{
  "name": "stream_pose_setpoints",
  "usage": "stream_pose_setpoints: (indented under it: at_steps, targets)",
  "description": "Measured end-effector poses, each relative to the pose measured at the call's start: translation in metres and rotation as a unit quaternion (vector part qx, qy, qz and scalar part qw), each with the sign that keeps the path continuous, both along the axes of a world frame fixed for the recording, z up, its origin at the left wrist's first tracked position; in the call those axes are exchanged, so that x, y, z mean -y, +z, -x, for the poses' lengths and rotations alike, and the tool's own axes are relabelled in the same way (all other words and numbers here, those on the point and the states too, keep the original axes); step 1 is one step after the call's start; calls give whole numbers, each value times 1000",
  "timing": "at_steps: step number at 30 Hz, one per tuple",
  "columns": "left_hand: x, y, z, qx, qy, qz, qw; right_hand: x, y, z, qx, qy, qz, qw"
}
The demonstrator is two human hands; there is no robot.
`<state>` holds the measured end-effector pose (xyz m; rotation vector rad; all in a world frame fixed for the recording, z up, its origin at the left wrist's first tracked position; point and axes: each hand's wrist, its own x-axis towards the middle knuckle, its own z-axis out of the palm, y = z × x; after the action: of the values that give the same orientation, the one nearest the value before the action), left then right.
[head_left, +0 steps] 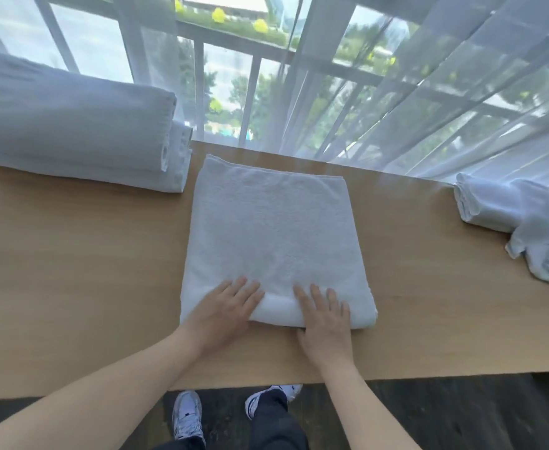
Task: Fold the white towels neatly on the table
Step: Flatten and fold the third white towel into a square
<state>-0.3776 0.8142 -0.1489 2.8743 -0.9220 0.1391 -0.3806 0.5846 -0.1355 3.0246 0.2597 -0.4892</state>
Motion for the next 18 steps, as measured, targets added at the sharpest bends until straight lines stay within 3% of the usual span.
stream_pose_setpoints:
  at_steps: [2,4,6,11,15,18]
  targets:
    - [-3,15,-15,-43,2,19,999,-2,10,-14,-2,10,-4,1000]
    - [-8,31,-34,-143,26,18,989,-4,28,-35,-27,24,-23,999]
    - [-14,47,-55,-275,42,18,960,-4,49,-62,-93,31,-44,994]
    - [-31,87,-108,-429,70,120,893,5,99,-132,-209,10,-122,970]
    - [-41,120,-161,-500,90,125,852,2,127,-191,-259,21,-142,955]
    - [-48,141,-206,-502,116,104,851,-3,141,-236,-279,36,-146,948]
